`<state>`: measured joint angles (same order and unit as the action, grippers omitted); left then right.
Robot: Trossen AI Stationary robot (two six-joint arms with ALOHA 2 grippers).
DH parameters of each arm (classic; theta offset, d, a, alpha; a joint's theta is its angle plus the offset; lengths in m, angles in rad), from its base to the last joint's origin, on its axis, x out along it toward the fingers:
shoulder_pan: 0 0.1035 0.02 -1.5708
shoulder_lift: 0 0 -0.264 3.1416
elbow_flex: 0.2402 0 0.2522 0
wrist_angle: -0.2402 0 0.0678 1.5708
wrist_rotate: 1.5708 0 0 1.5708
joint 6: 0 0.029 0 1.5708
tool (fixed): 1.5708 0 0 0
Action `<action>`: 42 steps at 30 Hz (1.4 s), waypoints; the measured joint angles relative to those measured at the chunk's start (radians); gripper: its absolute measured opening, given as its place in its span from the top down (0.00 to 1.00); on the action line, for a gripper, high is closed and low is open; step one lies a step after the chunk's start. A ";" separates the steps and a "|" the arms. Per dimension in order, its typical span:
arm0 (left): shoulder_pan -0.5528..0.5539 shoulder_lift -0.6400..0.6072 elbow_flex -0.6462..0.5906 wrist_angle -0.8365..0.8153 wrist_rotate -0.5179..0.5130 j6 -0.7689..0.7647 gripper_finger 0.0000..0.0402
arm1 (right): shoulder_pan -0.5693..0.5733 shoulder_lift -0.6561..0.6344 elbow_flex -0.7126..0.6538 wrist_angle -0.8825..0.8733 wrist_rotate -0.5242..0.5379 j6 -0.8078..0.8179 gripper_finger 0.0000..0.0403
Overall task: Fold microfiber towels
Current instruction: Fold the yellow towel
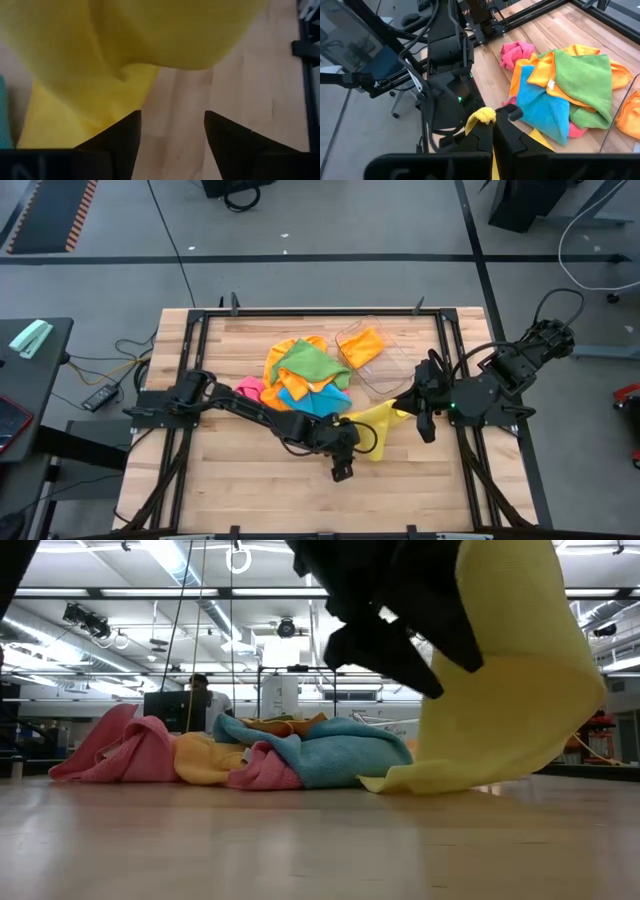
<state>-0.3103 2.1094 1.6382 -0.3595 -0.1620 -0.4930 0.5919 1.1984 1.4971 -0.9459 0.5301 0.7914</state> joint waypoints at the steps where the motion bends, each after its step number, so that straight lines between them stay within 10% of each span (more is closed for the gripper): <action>1: 0.000 0.000 0.000 0.034 0.003 0.011 0.44 | 0.000 0.000 0.000 0.001 0.000 0.000 0.99; 24: -0.040 -0.019 0.000 0.493 0.226 0.041 0.71 | 0.000 -0.001 0.000 0.028 -0.008 -0.059 0.99; 36: -0.047 -0.039 0.000 0.454 0.034 -0.046 0.97 | 0.000 -0.002 0.000 0.025 -0.015 -0.015 0.99; 42: -0.064 -0.039 0.000 0.416 0.035 -0.045 0.89 | -0.011 0.005 0.000 0.020 0.021 0.093 0.99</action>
<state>-0.3743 2.0708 1.6386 0.0562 -0.1270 -0.5381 0.5809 1.2036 1.4971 -0.9262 0.5506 0.8843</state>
